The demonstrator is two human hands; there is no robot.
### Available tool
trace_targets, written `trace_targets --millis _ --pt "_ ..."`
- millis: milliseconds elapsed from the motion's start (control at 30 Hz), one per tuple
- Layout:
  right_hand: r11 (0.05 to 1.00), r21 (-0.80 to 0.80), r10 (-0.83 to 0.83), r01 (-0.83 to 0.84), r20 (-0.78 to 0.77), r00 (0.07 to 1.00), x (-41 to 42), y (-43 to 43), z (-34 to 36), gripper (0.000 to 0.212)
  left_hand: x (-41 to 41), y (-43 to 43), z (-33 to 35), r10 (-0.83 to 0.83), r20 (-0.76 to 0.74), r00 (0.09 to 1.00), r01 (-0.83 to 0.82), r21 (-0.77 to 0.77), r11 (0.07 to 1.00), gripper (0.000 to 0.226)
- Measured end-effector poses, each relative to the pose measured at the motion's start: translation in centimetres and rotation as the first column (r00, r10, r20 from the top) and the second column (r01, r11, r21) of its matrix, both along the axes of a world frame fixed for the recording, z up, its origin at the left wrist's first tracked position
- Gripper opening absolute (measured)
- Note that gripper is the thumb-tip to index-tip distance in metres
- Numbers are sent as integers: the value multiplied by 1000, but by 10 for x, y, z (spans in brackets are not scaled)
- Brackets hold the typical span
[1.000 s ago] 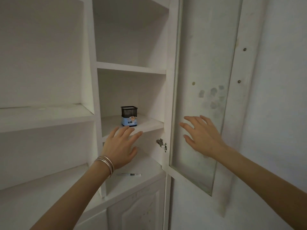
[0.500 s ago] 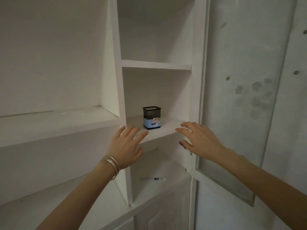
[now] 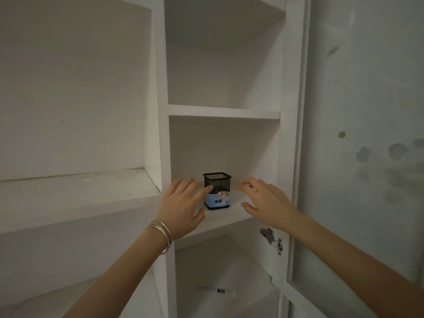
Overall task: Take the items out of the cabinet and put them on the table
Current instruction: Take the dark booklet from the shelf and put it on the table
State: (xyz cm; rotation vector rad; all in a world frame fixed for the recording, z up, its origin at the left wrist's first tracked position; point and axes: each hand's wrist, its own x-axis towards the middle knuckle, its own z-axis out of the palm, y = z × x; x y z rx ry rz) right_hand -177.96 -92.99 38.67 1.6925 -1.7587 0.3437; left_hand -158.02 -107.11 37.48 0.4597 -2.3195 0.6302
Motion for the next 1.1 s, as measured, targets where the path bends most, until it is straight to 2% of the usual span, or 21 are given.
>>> trace_targets --millis 267,667,767,933,1000,1100 --pt "998 26 56 -59 83 995 -26 -55 15 48 -14 -22 8 59 9 998 -58 -53 997 51" --pt "993 23 114 -116 75 991 -51 -91 16 45 -24 -28 21 148 41 988 -143 -99 985 48" --pt "974 -98 211 -204 68 975 -48 -86 36 37 -24 -21 37 101 -28 994 -104 -150 983 46" --pt "835 -429 314 -344 -141 939 -33 -79 100 28 -29 -5 98 83 -212 974 -136 -250 958 47" --pt "801 -486 315 -348 -152 937 -30 -83 123 30 -31 -1 118 87 -256 963 -154 -258 954 49" --pt "810 -494 295 -316 -124 948 -29 -96 147 43 -31 -3 140 115 -294 949 -195 -259 946 51"
